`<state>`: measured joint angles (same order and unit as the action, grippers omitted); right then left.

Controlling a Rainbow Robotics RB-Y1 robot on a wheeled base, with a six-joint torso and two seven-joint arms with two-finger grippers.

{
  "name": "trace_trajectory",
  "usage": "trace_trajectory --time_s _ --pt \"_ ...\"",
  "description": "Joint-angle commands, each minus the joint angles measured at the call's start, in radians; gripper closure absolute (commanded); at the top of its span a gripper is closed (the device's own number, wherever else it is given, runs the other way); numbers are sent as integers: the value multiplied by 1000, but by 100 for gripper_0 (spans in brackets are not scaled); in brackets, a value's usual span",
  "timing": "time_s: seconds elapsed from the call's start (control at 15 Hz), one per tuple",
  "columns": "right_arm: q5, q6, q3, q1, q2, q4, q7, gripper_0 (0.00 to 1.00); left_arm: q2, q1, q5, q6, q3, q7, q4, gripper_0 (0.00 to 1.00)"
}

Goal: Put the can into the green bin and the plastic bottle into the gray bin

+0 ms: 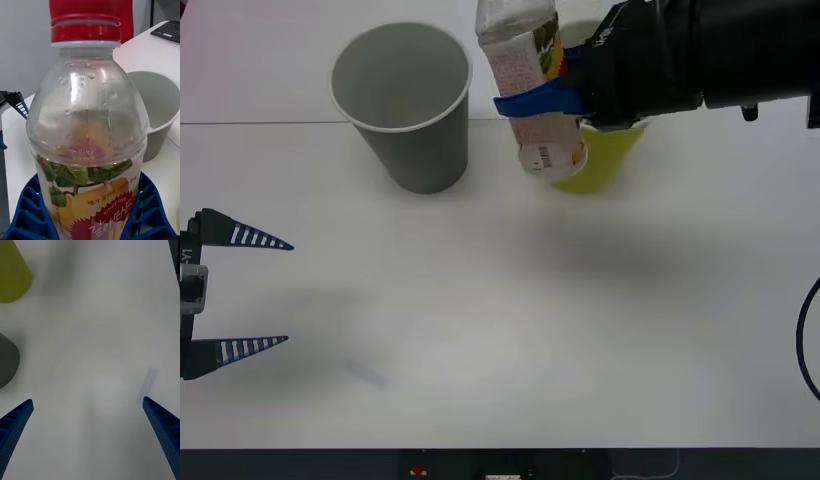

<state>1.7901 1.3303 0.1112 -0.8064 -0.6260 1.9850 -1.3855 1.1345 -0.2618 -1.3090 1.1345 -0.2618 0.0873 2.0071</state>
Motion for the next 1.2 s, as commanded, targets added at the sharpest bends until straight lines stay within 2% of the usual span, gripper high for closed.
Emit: trace_trajectory --time_s 0.07,0.33,0.6,0.87,1.0,1.2 --pt "97 0 59 -106 58 -104 -1 100 0 0 0 0 0 0 0 0" --pt "213 0 131 -290 160 -341 2 100 0 0 0 0 0 0 0 0" --pt "307 -28 160 -448 269 -600 45 100 0 0 0 0 0 0 0 0" --pt "339 -207 209 -543 359 -851 97 100 0 0 0 0 0 0 0 0" --pt "348 -326 272 -550 379 -907 97 100 0 0 0 0 0 0 0 0" --pt "351 -390 323 -550 390 -940 105 100 0 0 0 0 0 0 0 0"
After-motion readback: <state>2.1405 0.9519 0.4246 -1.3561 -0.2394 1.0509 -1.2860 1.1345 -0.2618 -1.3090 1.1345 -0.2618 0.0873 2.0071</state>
